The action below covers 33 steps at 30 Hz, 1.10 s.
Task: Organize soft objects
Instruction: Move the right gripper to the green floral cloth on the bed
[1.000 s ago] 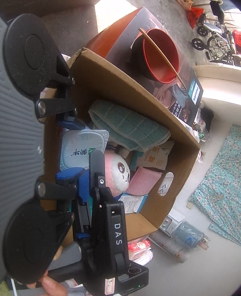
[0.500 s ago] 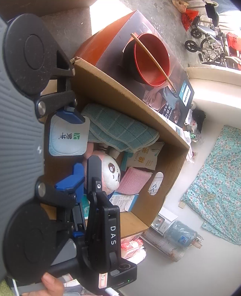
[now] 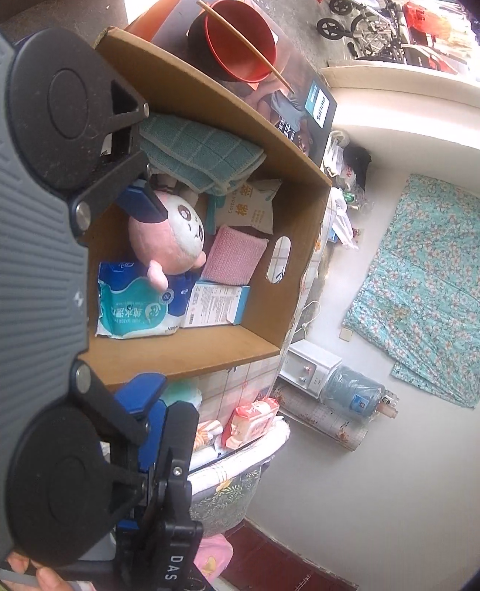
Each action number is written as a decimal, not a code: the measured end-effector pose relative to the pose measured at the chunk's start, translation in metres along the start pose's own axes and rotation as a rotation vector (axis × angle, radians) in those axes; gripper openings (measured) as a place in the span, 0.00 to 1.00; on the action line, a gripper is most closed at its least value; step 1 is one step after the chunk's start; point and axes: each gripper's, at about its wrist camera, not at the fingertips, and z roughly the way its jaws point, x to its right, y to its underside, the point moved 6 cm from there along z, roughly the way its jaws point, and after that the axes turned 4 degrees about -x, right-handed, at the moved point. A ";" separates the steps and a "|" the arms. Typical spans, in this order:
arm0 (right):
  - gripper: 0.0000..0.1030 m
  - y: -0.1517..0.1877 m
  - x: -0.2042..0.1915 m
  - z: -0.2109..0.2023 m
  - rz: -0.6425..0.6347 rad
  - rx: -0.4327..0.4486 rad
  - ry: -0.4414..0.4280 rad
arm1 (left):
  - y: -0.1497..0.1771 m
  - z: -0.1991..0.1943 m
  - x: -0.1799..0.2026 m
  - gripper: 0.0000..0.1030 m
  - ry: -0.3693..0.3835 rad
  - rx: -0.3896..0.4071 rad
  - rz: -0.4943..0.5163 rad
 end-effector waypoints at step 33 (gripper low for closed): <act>0.75 0.021 0.287 -0.094 0.108 0.141 0.829 | -0.057 0.344 0.274 0.79 0.074 -0.533 0.367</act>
